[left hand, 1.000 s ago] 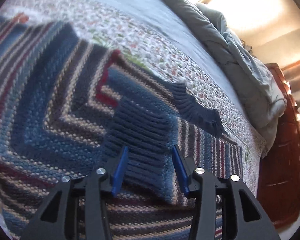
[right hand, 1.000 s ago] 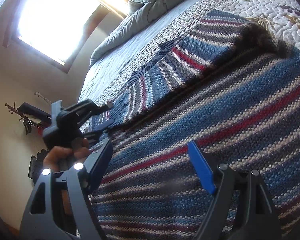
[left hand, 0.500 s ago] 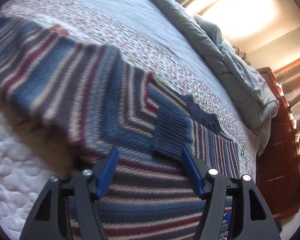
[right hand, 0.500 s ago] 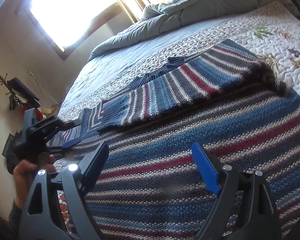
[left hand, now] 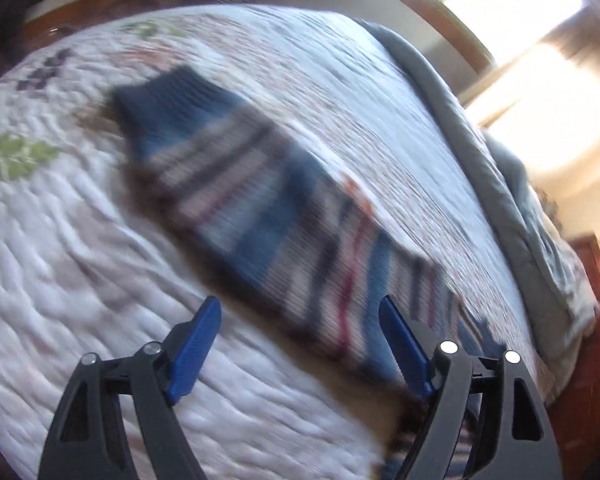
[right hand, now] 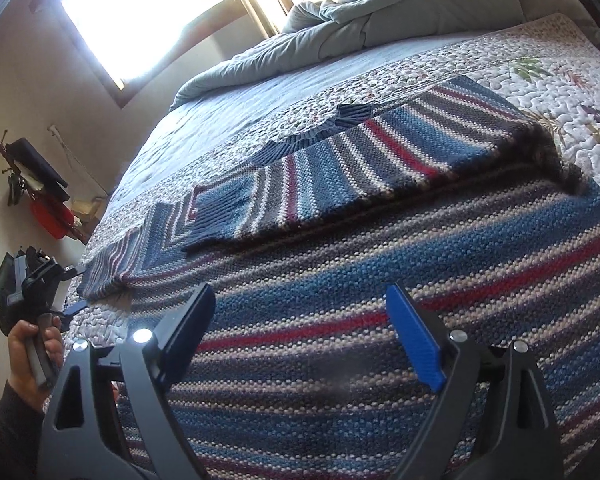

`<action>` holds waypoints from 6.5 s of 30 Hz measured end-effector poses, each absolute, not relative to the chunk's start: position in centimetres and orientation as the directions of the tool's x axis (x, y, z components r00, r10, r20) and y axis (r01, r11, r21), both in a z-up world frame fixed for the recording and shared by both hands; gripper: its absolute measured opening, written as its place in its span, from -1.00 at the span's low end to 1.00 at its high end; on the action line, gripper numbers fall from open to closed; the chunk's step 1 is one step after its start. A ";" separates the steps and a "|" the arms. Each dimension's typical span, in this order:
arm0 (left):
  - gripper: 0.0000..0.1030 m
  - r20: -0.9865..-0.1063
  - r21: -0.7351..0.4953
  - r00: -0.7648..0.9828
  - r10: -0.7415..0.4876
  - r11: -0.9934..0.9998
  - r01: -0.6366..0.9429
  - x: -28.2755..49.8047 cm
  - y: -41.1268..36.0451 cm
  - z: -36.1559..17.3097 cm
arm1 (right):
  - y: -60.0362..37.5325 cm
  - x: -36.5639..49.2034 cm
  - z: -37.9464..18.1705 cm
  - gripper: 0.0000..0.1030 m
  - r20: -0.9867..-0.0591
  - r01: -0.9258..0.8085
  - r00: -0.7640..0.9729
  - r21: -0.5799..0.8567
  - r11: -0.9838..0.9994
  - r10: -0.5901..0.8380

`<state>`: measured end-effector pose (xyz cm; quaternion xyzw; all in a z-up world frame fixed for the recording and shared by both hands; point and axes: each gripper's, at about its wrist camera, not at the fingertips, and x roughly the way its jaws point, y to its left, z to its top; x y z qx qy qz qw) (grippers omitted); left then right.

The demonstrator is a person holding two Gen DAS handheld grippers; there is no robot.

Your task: Fold small clothes

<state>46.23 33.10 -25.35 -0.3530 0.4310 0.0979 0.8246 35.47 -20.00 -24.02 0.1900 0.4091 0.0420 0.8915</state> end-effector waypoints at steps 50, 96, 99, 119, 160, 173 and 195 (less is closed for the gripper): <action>-0.84 -0.559 -0.480 0.828 -0.046 0.832 -0.278 49.8 36.1 -7.6 | -16.1 36.1 -25.7 0.74 -0.773 -0.075 0.550 0.331 0.941 0.316; -0.84 -0.521 -0.532 0.717 -0.463 0.833 0.151 52.2 -7.4 -11.3 | -25.8 34.2 -23.0 0.74 -0.707 0.045 0.594 0.506 0.861 0.384; -0.84 -0.535 -0.555 0.695 -0.480 0.820 0.139 52.3 -8.7 -13.9 | -26.8 34.1 -23.1 0.74 -0.702 0.070 0.600 0.523 0.849 0.383; 0.26 -0.568 -0.626 0.556 -0.607 0.757 0.187 50.6 -12.8 -21.4 | -30.7 33.8 -23.8 0.74 -0.692 0.164 0.624 0.571 0.805 0.363; 0.67 -0.570 -0.582 0.600 -0.562 0.791 0.189 32.8 4.7 -25.0 | -36.5 45.6 -28.6 0.02 -0.654 0.498 0.653 0.751 0.435 0.381; 0.67 -0.595 -0.515 0.616 -0.517 0.833 0.201 32.4 4.2 -24.9 | -34.8 50.3 -26.4 -0.84 -0.697 0.412 0.632 0.672 0.615 0.338; 0.67 -0.608 -0.531 0.584 -0.539 0.822 0.206 32.9 4.0 -26.0 | -39.3 49.9 -28.5 -0.47 -0.717 0.418 0.610 0.653 0.632 0.337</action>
